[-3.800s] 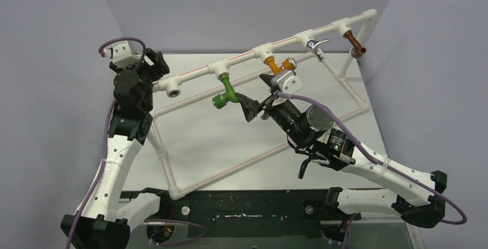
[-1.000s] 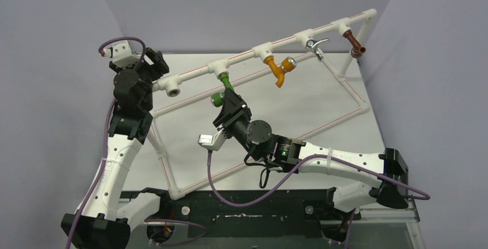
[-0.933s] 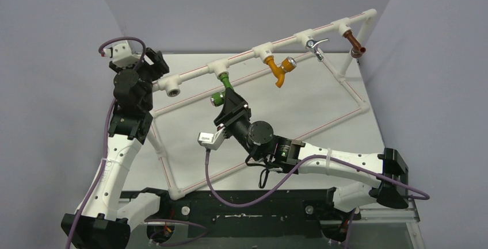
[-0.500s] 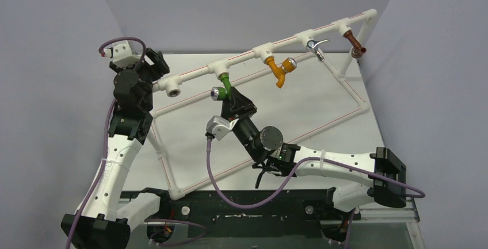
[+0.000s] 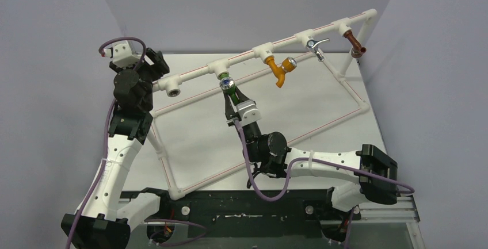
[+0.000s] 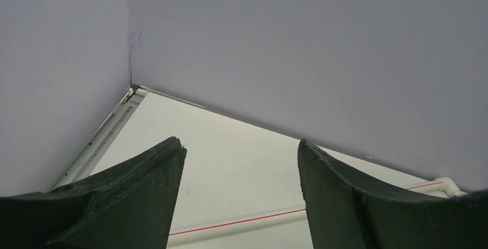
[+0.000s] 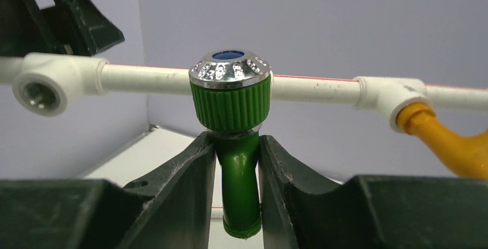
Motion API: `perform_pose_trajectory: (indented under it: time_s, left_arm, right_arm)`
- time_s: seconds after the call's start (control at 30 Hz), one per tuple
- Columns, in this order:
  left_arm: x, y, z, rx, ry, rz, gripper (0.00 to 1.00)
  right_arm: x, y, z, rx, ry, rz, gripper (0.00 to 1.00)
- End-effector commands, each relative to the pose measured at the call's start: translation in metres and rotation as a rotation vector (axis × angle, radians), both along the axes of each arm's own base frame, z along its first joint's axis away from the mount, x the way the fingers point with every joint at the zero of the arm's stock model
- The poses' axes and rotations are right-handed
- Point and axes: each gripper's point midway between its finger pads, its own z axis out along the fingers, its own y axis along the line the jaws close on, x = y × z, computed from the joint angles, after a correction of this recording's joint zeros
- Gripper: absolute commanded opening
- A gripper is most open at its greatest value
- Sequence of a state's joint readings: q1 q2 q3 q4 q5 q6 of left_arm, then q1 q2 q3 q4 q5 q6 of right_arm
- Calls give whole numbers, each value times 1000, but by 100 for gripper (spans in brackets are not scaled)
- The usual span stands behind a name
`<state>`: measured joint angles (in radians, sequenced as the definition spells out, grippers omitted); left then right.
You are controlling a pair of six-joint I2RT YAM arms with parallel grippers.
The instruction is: Install the water faucets
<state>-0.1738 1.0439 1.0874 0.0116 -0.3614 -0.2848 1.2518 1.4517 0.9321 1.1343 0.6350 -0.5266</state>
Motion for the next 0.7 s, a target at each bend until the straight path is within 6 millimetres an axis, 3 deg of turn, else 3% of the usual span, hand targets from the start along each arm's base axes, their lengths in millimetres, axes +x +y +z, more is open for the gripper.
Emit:
perform_pose_trajectory:
  time_s: [0.0, 0.3, 0.5, 0.67]
  left_arm:
    - [-12, -3, -119, 87, 399, -41, 69]
    - [-13, -4, -118, 84, 397, -46, 69]
    - [-12, -5, -118, 82, 395, -49, 69]
    - [-12, -5, -118, 82, 395, -48, 69]
  right_arm:
    - [3, -35, 33, 472, 85, -1, 0]
    - [3, -43, 36, 812, 198, 75, 0]
    - [-1, -43, 25, 1128, 351, 204, 0]
    - [0, -42, 16, 1296, 455, 215, 0]
